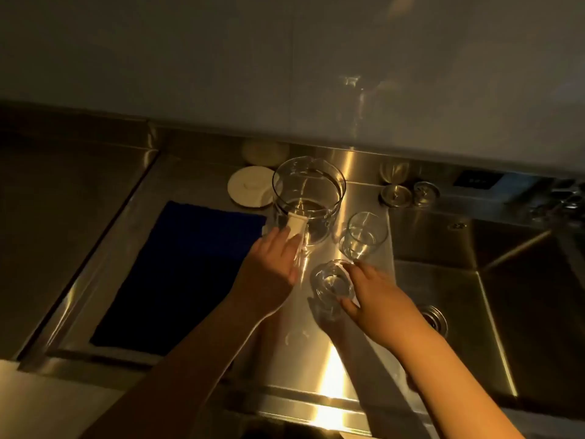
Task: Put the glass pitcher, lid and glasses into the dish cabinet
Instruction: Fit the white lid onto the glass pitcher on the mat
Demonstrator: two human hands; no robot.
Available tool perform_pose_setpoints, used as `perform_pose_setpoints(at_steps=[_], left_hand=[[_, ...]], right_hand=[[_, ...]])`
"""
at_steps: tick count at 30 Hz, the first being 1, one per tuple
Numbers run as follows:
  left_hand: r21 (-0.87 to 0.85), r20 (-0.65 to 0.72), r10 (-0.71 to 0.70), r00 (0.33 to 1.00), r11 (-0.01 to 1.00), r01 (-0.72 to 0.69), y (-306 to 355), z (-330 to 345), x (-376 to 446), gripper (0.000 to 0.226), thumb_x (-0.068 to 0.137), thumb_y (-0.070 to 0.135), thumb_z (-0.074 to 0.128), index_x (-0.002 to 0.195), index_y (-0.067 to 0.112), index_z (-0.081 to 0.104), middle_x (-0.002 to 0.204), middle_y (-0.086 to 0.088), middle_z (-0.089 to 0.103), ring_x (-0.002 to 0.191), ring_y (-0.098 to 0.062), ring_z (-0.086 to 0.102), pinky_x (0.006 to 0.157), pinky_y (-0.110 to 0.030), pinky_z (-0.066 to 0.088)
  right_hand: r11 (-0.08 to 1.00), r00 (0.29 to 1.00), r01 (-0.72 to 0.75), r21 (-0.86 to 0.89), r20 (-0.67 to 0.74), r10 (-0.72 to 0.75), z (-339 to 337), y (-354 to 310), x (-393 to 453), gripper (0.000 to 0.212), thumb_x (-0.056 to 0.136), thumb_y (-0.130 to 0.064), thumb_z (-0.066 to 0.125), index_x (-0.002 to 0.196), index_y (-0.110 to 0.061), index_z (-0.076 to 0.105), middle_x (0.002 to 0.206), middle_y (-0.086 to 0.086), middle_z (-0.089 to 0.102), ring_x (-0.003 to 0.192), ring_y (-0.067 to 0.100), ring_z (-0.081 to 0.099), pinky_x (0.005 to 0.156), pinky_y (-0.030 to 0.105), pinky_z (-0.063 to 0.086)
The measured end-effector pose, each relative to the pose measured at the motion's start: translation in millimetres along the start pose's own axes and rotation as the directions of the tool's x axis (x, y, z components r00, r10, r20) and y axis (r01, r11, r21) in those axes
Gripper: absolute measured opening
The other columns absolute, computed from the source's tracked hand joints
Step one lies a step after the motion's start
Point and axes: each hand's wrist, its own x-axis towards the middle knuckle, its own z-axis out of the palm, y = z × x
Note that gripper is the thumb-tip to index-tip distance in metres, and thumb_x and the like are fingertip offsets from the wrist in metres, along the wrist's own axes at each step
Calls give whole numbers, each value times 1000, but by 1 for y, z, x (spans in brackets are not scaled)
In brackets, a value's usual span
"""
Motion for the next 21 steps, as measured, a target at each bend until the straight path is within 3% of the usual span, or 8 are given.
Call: perform_pose_setpoints(at_steps=[6, 8, 11, 12, 14, 17, 21], left_hand=[[18, 126, -85, 988, 996, 84, 0, 23, 7, 45, 88, 20, 54, 128, -1, 54, 132, -28, 50, 116, -40, 55, 83, -44, 54], [36, 170, -95, 981, 995, 91, 0, 32, 9, 47, 92, 20, 42, 135, 3, 46, 141, -27, 42, 123, -38, 49, 92, -41, 49], [96, 281, -92, 955, 993, 67, -1, 49, 11, 56, 92, 18, 14, 147, 8, 24, 154, -23, 19, 139, -38, 24, 106, -42, 37], [92, 280, -116, 953, 991, 94, 2, 51, 12, 56, 91, 17, 17, 147, 8, 24, 154, -23, 19, 139, -39, 23, 105, -44, 39], [25, 218, -207, 954, 978, 207, 12, 48, 15, 54, 86, 14, 38, 139, 7, 42, 147, -27, 31, 130, -42, 40, 96, -43, 49], [7, 164, -250, 954, 968, 252, 18, 49, 15, 54, 76, 12, 63, 129, 8, 56, 142, -28, 40, 119, -40, 53, 88, -37, 51], [-11, 118, -266, 957, 963, 269, 17, 54, 14, 50, 78, 15, 59, 127, 7, 58, 143, -28, 38, 122, -41, 50, 90, -39, 50]], right_hand=[[997, 997, 79, -10, 7, -79, 2, 9, 16, 59, 95, -39, 45, 146, -19, 23, 152, 1, 23, 138, 18, 23, 108, 26, 23], [996, 996, 94, -4, -5, -94, 3, 11, 19, 57, 95, -39, 46, 145, -20, 24, 150, 1, 26, 137, 17, 25, 106, 24, 25], [995, 995, 101, 15, -14, -100, 9, 16, 22, 58, 95, -38, 46, 145, -20, 22, 151, 1, 24, 137, 17, 24, 105, 24, 26], [995, 995, 96, 18, -3, -96, 12, 16, 24, 59, 95, -38, 46, 146, -20, 21, 152, 1, 21, 138, 18, 22, 106, 25, 25], [995, 996, 91, 30, -7, -91, 18, 18, 29, 62, 95, -39, 46, 147, -19, 17, 154, 3, 16, 140, 20, 16, 109, 27, 22], [994, 994, 105, 23, -34, -104, 30, 16, 39, 69, 95, -42, 46, 150, -21, 10, 158, 4, 3, 144, 22, 4, 113, 29, 12], [990, 990, 136, 23, -39, -135, 43, 16, 47, 70, 95, -44, 44, 150, -20, 8, 158, 5, 1, 145, 23, 0, 114, 29, 3]])
